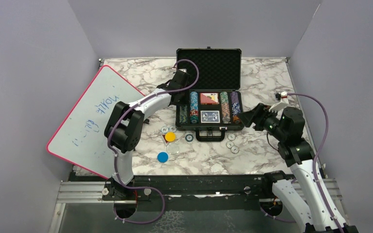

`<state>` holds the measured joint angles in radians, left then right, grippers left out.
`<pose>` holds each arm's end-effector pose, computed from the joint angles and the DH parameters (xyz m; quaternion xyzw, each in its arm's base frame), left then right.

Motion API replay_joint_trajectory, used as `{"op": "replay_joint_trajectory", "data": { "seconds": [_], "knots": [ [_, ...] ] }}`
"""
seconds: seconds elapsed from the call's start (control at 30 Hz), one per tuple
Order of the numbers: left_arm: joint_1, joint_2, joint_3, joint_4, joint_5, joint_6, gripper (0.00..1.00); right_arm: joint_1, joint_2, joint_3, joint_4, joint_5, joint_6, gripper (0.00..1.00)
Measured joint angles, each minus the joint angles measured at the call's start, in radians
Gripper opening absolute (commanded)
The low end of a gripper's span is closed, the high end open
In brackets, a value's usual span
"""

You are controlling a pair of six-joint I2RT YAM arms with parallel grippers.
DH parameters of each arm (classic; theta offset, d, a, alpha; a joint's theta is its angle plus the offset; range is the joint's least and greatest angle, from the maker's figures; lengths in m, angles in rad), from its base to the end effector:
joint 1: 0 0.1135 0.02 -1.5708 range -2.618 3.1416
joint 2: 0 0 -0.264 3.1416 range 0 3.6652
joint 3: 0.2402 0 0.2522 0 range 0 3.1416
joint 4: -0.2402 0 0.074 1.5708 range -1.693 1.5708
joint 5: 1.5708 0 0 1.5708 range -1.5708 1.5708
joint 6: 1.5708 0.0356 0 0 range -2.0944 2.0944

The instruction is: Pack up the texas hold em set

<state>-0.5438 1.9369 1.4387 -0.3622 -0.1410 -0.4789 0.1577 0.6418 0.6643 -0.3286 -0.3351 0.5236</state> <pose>0.3702 -0.2180 0.2128 0.0059 0.9356 -0.1122 0.3349 0.1509 0.0359 0.3046 0.0478 0.8000 0.3215 0.5043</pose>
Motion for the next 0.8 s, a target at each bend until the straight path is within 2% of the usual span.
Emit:
{"op": "replay_joint_trajectory", "data": {
  "seconds": [0.23, 0.4, 0.57, 0.7, 0.8],
  "knots": [
    [0.000, 0.012, 0.040, -0.042, 0.026, 0.002, 0.76, 0.000, 0.002, 0.000, 0.000, 0.006, 0.001, 0.79],
    [0.000, 0.011, 0.058, -0.049, 0.025, 0.003, 0.78, 0.000, 0.007, 0.000, -0.001, 0.010, 0.001, 0.80],
    [-0.002, -0.010, 0.059, -0.066, 0.025, 0.011, 0.74, 0.000, 0.039, 0.002, -0.011, 0.010, -0.012, 0.79],
    [-0.001, -0.111, 0.022, -0.059, 0.026, 0.016, 0.74, 0.000, 0.102, 0.027, -0.047, 0.015, -0.045, 0.78],
    [-0.002, -0.259, -0.066, -0.034, 0.027, 0.024, 0.74, 0.000, 0.156, 0.048, -0.080, 0.026, -0.066, 0.76]
  ]
}}
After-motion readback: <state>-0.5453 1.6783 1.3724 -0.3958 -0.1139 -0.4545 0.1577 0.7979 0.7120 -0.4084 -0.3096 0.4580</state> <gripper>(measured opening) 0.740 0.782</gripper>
